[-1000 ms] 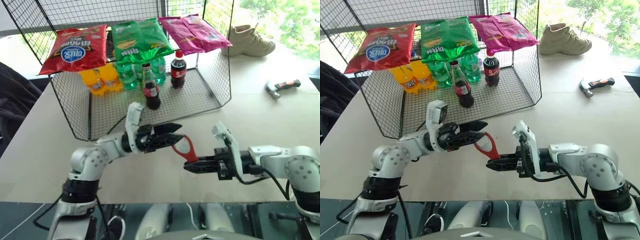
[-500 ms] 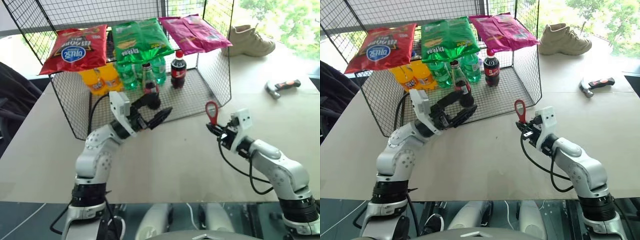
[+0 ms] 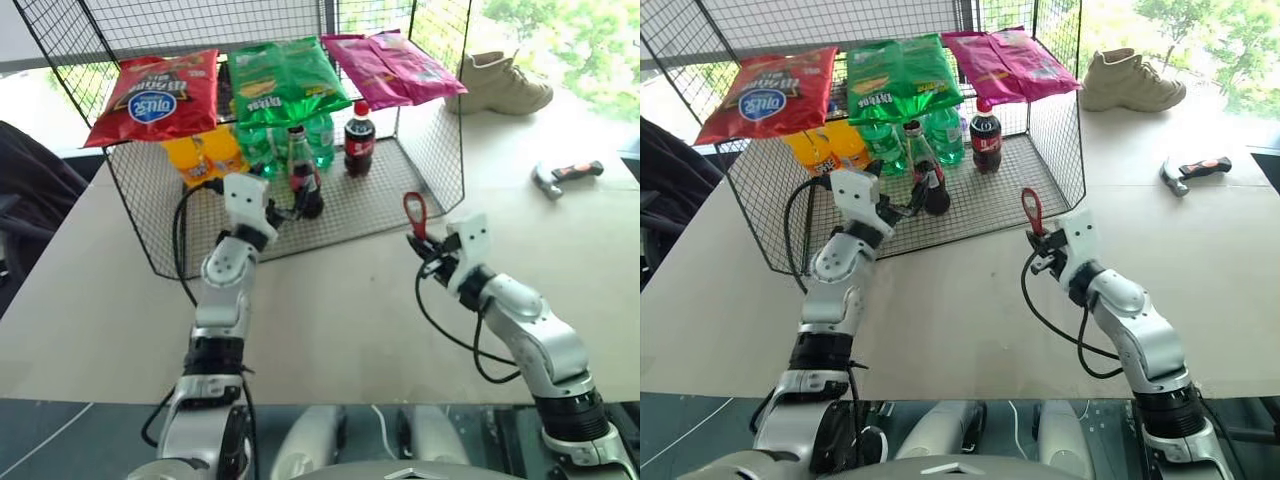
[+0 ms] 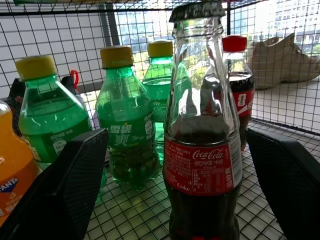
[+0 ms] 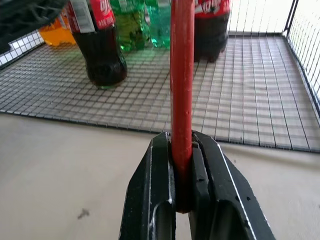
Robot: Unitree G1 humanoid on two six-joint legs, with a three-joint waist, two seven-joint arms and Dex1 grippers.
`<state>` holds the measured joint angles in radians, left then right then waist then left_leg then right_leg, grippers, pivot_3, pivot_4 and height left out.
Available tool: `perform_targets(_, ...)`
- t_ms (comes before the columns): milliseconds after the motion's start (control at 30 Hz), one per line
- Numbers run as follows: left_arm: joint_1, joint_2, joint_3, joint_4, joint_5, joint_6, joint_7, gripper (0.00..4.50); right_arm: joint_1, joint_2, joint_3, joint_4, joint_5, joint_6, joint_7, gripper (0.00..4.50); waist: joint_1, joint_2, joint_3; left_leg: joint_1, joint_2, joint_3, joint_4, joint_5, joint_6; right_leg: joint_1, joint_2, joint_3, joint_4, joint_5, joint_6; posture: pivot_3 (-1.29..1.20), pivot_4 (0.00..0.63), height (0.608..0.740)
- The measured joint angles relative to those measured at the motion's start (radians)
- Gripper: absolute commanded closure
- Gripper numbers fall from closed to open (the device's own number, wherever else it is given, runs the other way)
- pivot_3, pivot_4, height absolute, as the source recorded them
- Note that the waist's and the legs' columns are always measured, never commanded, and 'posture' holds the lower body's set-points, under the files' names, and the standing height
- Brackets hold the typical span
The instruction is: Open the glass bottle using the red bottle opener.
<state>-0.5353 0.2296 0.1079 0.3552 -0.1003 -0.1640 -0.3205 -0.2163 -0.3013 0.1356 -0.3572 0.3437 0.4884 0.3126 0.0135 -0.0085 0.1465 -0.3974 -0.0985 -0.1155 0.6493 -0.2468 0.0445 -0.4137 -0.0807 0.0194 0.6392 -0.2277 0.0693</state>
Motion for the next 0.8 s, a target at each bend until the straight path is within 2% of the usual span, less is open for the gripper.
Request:
perform_targets(167,-0.095,-0.004,0.001,0.19,-0.009,-0.073,-0.026,0.02,-0.02,0.044,0.015,-0.012,-0.122,-0.122,-0.058,4.5,-0.003,0.0,0.0,0.0,0.0,0.0,0.0,0.0,0.0,-0.001,0.0,0.0,0.001,0.0,0.0,0.0,0.15,0.74)
perform_targets(333,-0.176,-0.003,0.003,0.357,-0.018,-0.131,-0.055,0.02,-0.044,0.035,0.013,0.02,-0.253,-0.247,-0.097,4.5,-0.003,0.0,0.0,0.0,-0.001,0.0,0.001,0.0,0.0,-0.001,0.0,0.0,0.002,0.0,0.0,0.0,0.15,0.74)
perform_targets(567,-0.246,-0.003,0.01,0.507,-0.023,-0.195,-0.116,0.02,-0.018,0.036,0.018,0.046,-0.31,-0.306,-0.086,4.5,-0.006,0.0,0.0,0.0,-0.001,0.0,0.001,0.0,0.0,-0.001,0.0,0.0,0.002,0.0,0.0,0.0,0.15,0.74)
perform_targets(667,-0.253,-0.003,0.011,0.528,-0.035,-0.21,-0.149,0.81,-0.008,0.045,0.027,0.047,-0.325,-0.319,-0.079,4.5,-0.008,0.0,0.0,0.0,-0.001,0.0,0.001,0.0,0.0,-0.001,0.0,0.0,0.002,0.0,0.0,0.0,0.15,0.74)
perform_targets(733,-0.253,-0.002,0.021,0.532,-0.055,-0.213,-0.184,1.59,-0.008,0.054,0.034,0.051,-0.334,-0.321,-0.078,4.5,-0.012,0.0,0.0,0.0,0.0,0.0,0.001,0.0,0.0,-0.001,0.0,0.0,0.002,0.0,0.0,0.0,0.15,0.74)
perform_targets(800,-0.253,0.0,0.029,0.539,-0.064,-0.214,-0.209,1.74,-0.008,0.059,0.035,0.053,-0.338,-0.323,-0.076,4.5,-0.014,0.0,0.0,0.0,-0.001,0.0,0.001,0.0,0.0,-0.001,0.0,0.0,0.002,0.0,0.0,0.0,0.15,0.74)
